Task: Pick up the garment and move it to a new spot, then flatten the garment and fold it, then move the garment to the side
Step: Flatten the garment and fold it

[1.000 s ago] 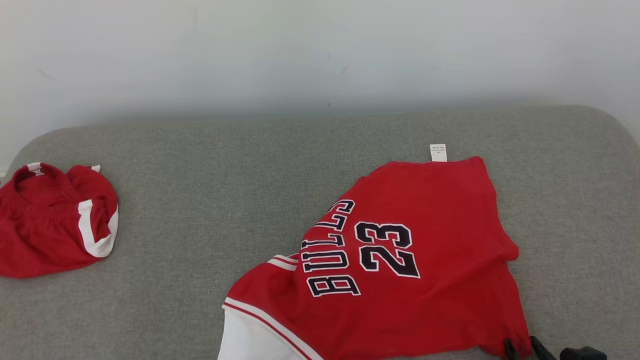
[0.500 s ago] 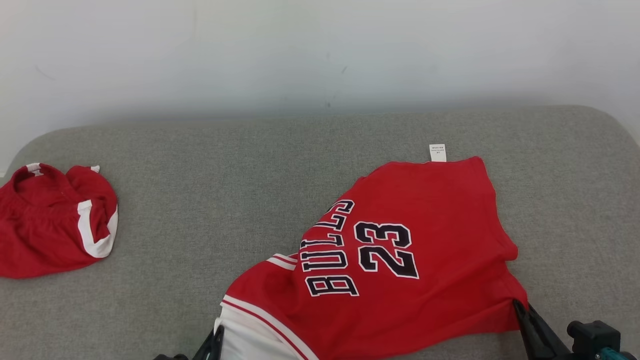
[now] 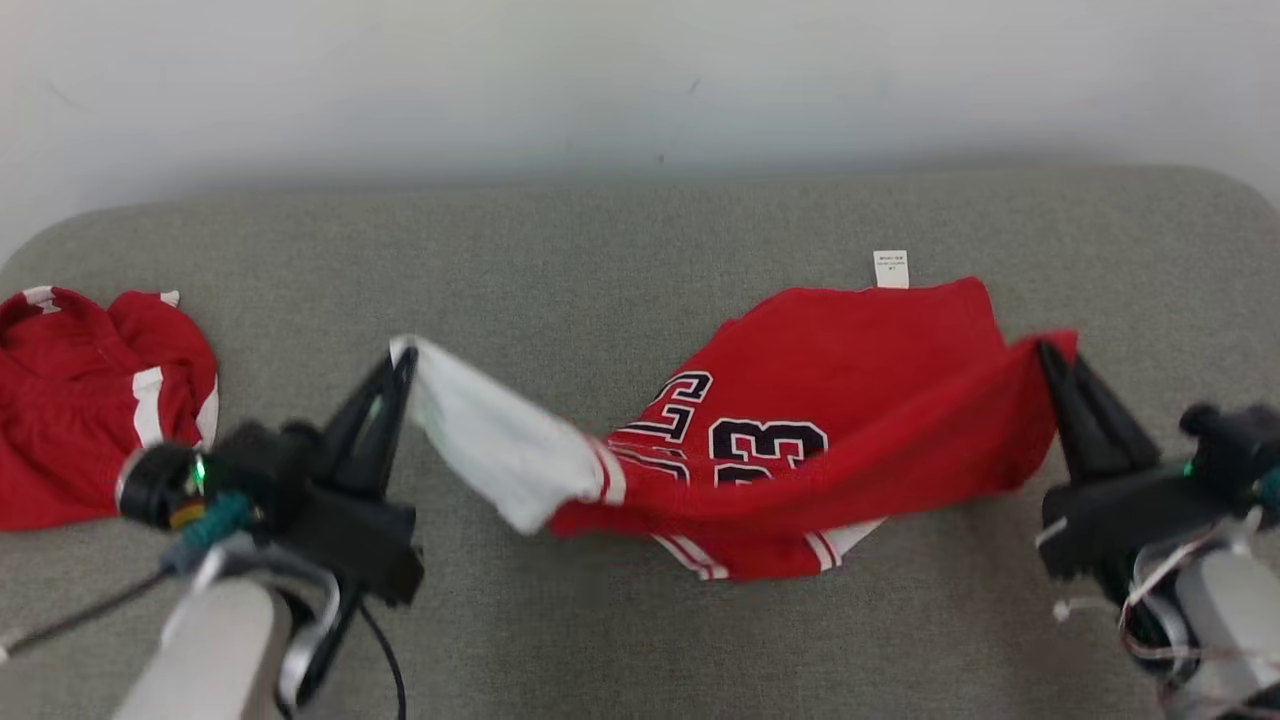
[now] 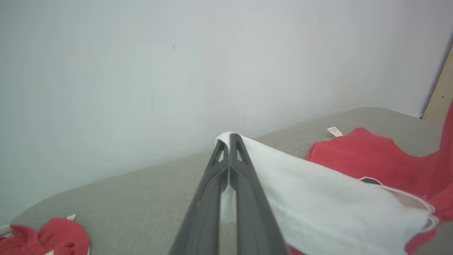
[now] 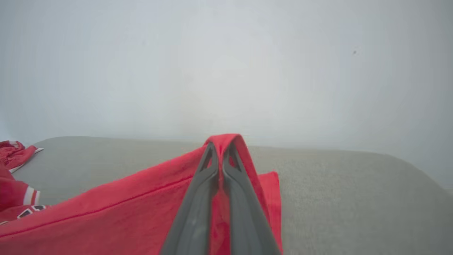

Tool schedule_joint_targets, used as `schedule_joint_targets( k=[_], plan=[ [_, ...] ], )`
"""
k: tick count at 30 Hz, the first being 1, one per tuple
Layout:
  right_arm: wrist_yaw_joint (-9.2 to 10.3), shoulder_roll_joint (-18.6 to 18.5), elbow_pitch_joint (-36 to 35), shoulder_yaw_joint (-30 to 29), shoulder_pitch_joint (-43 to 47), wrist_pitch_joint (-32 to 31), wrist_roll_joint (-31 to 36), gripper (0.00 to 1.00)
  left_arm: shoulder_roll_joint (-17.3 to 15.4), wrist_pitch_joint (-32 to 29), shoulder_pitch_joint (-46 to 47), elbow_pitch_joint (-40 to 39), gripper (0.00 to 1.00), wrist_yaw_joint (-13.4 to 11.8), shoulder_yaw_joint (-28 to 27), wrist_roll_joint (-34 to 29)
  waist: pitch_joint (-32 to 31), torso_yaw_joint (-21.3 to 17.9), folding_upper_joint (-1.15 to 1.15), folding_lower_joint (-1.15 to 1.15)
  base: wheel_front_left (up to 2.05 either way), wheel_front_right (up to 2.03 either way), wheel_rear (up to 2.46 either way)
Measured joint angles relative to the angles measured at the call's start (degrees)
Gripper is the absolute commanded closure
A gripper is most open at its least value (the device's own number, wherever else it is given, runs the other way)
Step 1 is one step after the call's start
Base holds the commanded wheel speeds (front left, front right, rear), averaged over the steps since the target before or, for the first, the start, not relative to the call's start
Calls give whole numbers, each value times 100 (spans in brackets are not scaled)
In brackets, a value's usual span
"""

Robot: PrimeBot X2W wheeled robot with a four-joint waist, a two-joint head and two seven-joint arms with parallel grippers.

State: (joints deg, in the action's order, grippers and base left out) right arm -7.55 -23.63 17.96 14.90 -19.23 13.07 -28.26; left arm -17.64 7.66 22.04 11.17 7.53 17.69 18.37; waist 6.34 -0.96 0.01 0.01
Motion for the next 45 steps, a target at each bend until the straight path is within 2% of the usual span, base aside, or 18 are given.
schedule_joint_targets(
  k=[6, 8, 12, 17, 23, 33, 45],
  plan=[
    [0, -286, -16, 63, -1949, -412, -363, 100, -290, -743, 2291, -43, 100, 1, 97, 753, 534, -28, 0, 1, 0, 0, 0],
    [0, -336, 19, 85, -2648, -569, -523, 100, -300, -940, 3136, 166, 100, 0, 66, 1054, 758, -42, 0, 2, 0, 0, 0],
    [0, -466, 210, 254, -4075, -902, -753, 100, -355, -1238, 4753, 733, 100, 1, 90, 1238, 1241, -82, 1, 2, 0, 0, 0],
    [0, -499, 797, 375, -5703, -1163, -1107, 100, -332, -1262, 6534, 1571, 100, 0, 36, 1203, 1843, -167, 1, 3, 0, 0, 0],
    [0, -553, 1728, 487, -7306, -1303, -1337, 100, -103, -1129, 8138, 2609, 100, 0, -79, 1230, 2460, -294, 2, 2, 0, 0, 0],
    [0, -465, 2862, 960, -8811, -1296, -1288, 100, 37, -804, 9590, 4008, 100, 1, 312, 969, 3077, -472, 2, 1, 0, 0, 0],
    [0, -402, 3535, 1486, -9542, -1107, -1257, 100, 129, -537, 10156, 4808, 100, 1, 673, 1031, 3258, -380, 1, 0, 0, 0, 0]
  ],
)
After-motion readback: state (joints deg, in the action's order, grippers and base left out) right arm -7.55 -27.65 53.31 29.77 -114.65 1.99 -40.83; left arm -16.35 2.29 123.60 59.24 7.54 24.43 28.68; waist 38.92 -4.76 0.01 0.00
